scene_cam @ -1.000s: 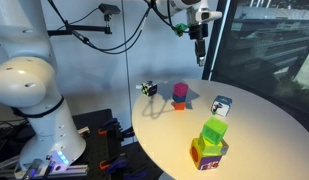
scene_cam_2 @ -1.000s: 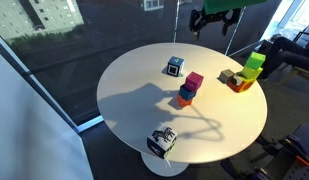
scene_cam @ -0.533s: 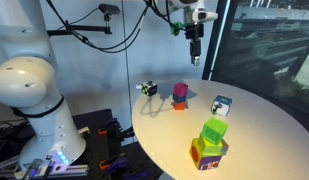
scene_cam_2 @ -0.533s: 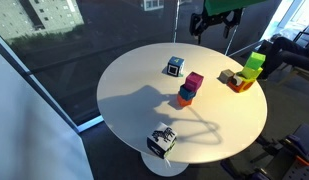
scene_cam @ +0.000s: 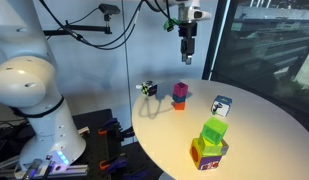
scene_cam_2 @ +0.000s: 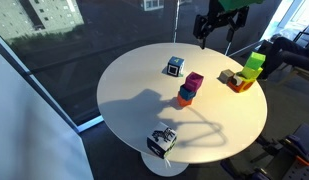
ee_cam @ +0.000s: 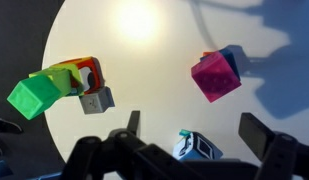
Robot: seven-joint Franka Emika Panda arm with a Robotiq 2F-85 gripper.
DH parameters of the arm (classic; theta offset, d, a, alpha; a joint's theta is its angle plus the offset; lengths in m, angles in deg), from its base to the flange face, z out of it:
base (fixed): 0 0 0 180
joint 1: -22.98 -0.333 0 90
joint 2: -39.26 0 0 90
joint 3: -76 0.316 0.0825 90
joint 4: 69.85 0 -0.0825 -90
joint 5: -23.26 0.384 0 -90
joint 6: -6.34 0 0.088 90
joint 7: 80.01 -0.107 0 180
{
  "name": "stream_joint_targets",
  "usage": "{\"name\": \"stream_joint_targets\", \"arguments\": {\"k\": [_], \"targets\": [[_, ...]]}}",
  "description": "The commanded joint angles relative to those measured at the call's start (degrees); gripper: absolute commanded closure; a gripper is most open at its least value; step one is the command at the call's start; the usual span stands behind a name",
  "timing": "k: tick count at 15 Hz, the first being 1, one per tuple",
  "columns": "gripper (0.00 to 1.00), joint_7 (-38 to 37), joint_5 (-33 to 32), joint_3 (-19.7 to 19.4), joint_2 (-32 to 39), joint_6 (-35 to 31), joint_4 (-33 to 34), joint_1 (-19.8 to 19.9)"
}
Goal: Put the white and blue dice on the table
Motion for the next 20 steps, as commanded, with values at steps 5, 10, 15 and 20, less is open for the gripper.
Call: {"name": "stream_joint_targets", "arguments": {"k": [5,10,15,20], "targets": [[0.00,11.69,7.70,-0.18,-8.69,2.53,-7.45,1.79],[0.00,13.91,8.47,-0.32,-13.30,7.89,-10.81,2.87],[0.00,16.69,8.53,-0.54,-17.87,12.46,-13.15,3.79],[0.00,19.19,8.40,-0.70,-23.17,15.87,-15.26,4.36]]}}
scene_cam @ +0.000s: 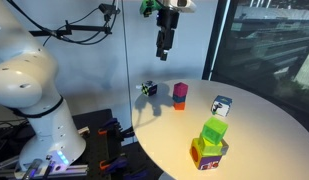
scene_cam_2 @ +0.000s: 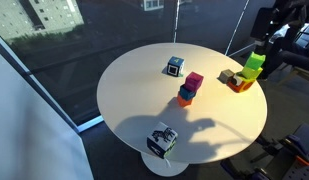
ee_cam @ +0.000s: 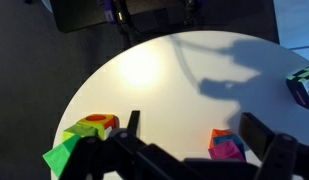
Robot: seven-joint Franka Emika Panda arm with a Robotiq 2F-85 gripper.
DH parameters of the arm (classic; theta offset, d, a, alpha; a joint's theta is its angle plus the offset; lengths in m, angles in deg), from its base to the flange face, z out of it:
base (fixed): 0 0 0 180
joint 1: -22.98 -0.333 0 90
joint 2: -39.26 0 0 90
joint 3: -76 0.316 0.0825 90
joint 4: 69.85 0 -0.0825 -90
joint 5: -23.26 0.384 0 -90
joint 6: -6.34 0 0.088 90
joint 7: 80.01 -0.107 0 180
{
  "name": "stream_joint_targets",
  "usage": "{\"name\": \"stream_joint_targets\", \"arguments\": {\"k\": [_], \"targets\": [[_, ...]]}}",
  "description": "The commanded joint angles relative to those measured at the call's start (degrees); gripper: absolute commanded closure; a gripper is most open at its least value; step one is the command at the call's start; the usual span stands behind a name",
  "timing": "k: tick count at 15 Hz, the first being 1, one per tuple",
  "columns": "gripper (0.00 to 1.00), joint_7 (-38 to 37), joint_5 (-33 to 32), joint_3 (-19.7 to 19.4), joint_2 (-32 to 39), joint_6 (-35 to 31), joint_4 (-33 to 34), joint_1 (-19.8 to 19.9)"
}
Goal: Put the white and blue dice on the table
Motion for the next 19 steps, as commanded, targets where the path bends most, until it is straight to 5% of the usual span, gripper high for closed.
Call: {"name": "stream_joint_targets", "arguments": {"k": [1,12,19], "targets": [[0.00,3.33,1.28,-0.29,-5.50,2.27,-2.48,0.84],[0.00,12.28,4.09,-1.76,-17.16,-2.17,-8.46,0.33],[0.00,11.98,3.98,-0.76,-17.11,-2.74,-8.81,0.94]]}}
